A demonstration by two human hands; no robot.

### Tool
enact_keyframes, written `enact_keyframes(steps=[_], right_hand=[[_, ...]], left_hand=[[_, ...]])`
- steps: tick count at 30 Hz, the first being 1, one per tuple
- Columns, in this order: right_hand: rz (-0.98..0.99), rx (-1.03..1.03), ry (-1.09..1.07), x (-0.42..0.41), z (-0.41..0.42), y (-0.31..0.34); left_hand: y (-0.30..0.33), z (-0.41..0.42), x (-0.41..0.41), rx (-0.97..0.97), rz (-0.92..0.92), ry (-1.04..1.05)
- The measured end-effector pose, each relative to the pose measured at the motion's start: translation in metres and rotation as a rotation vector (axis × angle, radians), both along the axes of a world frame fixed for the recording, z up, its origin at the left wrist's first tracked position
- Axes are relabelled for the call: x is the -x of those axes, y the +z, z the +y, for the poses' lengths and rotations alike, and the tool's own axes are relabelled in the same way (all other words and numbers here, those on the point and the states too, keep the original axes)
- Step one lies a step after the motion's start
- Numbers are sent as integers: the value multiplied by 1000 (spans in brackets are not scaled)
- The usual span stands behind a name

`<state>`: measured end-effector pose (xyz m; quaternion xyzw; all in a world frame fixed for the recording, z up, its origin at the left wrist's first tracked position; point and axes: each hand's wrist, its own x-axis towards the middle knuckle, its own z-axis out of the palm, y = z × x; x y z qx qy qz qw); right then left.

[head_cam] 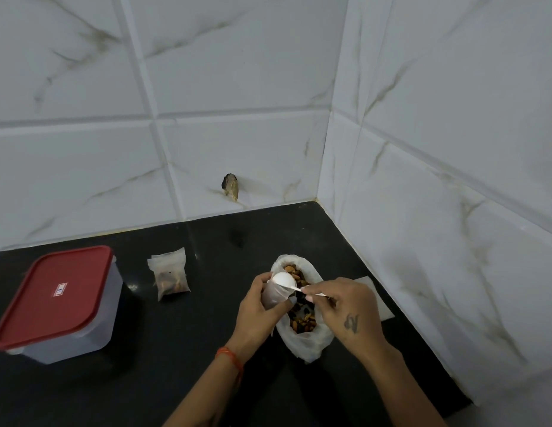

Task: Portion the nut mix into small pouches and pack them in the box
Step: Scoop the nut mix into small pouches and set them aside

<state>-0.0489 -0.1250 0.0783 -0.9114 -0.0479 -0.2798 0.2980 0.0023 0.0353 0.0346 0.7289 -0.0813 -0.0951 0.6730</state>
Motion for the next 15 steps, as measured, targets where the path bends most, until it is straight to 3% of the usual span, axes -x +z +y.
enact_keyframes(steps=[5, 12, 15], right_hand=[[43, -138, 15, -3, -1, 1], [286, -724, -59, 2, -2, 14], [379, -608, -152, -2, -13, 2]], left_hand=[[2, -3, -1, 88, 32, -5], [1, -4, -1, 189, 83, -15], [-3, 2, -2, 154, 132, 73]])
